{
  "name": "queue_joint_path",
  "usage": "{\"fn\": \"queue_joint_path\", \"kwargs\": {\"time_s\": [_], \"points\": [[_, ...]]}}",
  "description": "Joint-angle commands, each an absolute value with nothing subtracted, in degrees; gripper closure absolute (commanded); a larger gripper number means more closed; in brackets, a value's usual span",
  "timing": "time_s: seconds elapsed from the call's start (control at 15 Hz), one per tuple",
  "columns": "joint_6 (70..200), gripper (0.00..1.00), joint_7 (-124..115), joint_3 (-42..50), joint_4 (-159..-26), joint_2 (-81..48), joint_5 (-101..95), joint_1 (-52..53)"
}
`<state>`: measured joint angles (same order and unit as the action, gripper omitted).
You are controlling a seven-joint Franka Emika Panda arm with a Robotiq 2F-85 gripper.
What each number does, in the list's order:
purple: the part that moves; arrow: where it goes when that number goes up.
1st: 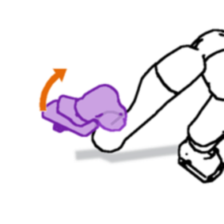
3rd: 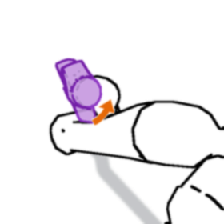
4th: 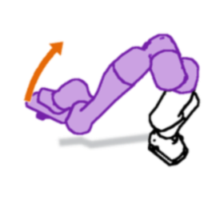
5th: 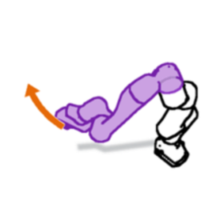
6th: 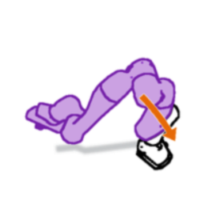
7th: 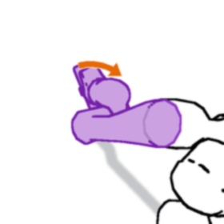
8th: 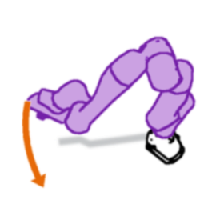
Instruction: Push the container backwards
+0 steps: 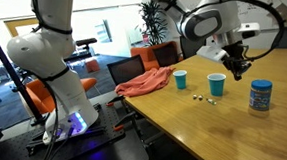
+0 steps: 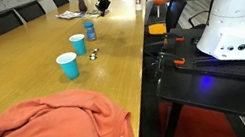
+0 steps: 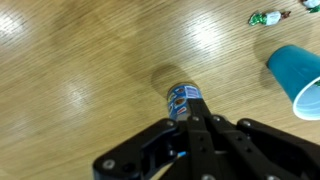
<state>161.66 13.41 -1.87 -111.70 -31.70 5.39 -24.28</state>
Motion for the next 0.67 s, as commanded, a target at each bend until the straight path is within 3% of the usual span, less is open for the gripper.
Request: {"fn": "queue_joint_path", "kwargs": {"time_s": [0.0, 0.6], "points": [[164.2, 1.00, 18.3, -4.8, -125.9, -19.5, 10.3, -26.8], [165.9, 1.00, 27.0, -5.2, -144.7, -0.6, 23.4, -27.8]]}}
